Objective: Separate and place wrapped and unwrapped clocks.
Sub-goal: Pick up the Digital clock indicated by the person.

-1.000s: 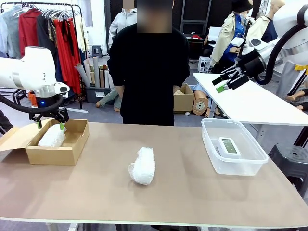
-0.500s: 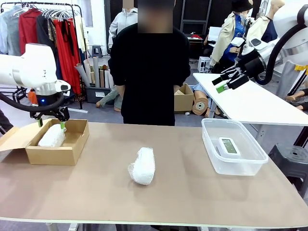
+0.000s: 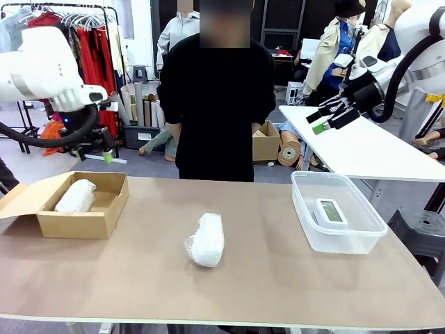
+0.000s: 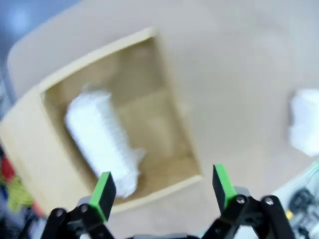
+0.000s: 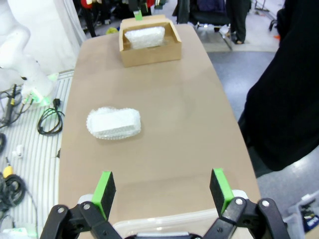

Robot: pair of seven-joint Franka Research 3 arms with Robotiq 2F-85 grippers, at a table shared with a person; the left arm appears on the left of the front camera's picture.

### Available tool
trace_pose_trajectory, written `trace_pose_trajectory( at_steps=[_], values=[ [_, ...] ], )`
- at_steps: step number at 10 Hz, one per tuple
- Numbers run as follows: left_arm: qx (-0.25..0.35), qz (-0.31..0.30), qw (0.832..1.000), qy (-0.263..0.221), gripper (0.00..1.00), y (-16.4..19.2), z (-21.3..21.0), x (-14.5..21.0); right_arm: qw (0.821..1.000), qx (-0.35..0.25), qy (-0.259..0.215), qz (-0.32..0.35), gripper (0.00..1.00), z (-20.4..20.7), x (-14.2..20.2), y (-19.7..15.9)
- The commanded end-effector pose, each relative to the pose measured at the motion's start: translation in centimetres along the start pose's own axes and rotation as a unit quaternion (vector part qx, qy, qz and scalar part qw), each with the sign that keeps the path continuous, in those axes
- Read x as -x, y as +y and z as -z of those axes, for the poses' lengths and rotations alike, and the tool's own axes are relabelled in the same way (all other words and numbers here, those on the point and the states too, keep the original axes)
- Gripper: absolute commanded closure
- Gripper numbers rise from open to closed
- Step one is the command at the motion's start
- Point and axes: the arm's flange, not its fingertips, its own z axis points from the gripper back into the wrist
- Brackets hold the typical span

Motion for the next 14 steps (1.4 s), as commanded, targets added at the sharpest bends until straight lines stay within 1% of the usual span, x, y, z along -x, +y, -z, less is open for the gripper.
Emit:
trace_pose_trajectory(
  at_steps=[1,2,3,4,5,6,7,9,10,11,12,14],
  values=[
    [0.109,0.096,0.989,-0.004,0.00,0.9,-1.1,0.7,1.000,0.001,-0.001,-0.001,0.00,-0.1,-0.1,0.1],
    [0.144,0.157,0.976,-0.042,0.00,0.2,-1.8,0.5,1.000,0.001,-0.001,-0.001,0.00,-0.1,-0.1,0.1],
    [0.154,0.196,0.965,-0.080,0.00,-0.2,-2.6,0.4,1.000,0.001,-0.001,-0.001,0.00,-0.1,-0.1,0.1],
    [0.164,0.230,0.954,-0.099,0.00,-1.2,-3.1,0.2,1.000,0.001,-0.001,-0.001,0.00,-0.1,-0.1,0.1],
    [0.175,0.274,0.937,-0.128,0.00,-1.6,-3.8,0.2,1.000,0.001,-0.001,-0.001,0.00,-0.1,-0.1,0.1],
    [0.176,0.326,0.906,-0.206,0.00,-1.9,-4.4,0.3,1.000,0.001,-0.001,-0.001,0.00,-0.1,-0.1,0.1],
    [0.181,0.343,0.891,-0.236,0.00,-1.9,-4.9,0.3,1.000,0.001,-0.001,-0.001,0.00,-0.1,-0.1,0.1],
    [0.207,0.396,0.850,-0.279,0.00,-1.9,-6.4,0.0,1.000,0.001,-0.001,-0.001,0.00,-0.1,-0.1,0.1],
    [0.218,0.406,0.840,-0.286,0.00,-1.9,-7.0,0.0,1.000,0.001,-0.001,-0.001,0.00,-0.1,-0.1,0.1],
    [0.206,0.351,0.878,-0.252,0.00,-1.4,-6.9,-0.4,1.000,0.001,-0.001,-0.001,0.00,-0.1,-0.1,0.1],
    [0.187,0.389,0.858,-0.278,0.00,-2.6,-6.9,-0.6,1.000,0.001,-0.001,-0.001,0.00,-0.1,-0.1,0.1],
    [0.187,0.389,0.858,-0.278,0.00,-2.6,-6.9,-0.6,1.000,0.001,-0.001,-0.001,0.00,-0.1,-0.1,0.1]
  ],
)
